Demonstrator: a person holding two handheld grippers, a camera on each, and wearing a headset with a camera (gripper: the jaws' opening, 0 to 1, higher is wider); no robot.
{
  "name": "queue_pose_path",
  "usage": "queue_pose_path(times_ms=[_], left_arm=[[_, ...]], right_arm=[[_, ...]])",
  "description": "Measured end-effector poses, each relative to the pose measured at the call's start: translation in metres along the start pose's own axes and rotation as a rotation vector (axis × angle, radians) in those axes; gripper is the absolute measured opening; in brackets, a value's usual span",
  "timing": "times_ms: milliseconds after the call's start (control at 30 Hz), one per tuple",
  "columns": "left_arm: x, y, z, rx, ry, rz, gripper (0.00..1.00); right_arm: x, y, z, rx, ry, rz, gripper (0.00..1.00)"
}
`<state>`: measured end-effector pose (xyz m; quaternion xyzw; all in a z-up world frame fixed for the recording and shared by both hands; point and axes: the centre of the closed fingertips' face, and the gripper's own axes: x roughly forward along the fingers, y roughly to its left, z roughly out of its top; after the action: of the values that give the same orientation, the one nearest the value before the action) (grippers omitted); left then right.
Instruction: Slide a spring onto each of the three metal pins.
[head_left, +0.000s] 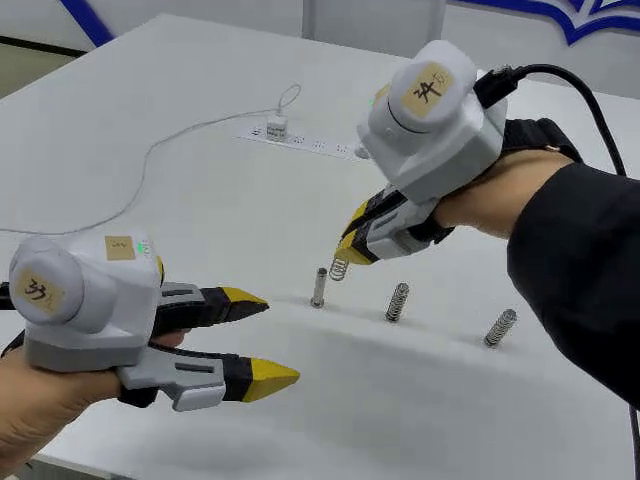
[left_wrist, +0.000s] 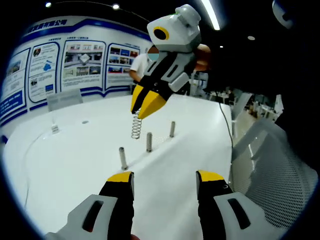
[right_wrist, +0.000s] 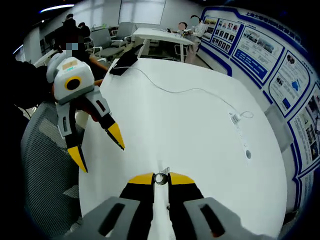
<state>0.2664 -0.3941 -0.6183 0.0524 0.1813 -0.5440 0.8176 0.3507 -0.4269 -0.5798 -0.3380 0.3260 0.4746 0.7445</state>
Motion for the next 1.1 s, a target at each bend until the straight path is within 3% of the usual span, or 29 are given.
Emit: queue_pose_path(times_ms=[400, 1100], left_arm=[[0.001, 0.001, 0.0, -0.009, 0.0, 0.009, 0.55], [0.0, 0.004, -0.004, -0.016, 0.011, 0.016, 0.54]], right_arm=[[0.027, -0.016, -0.001, 0.031, 0.008, -0.006, 0.11], [0.061, -0.012, -0.017, 0.051, 0.071, 0.025, 0.11]])
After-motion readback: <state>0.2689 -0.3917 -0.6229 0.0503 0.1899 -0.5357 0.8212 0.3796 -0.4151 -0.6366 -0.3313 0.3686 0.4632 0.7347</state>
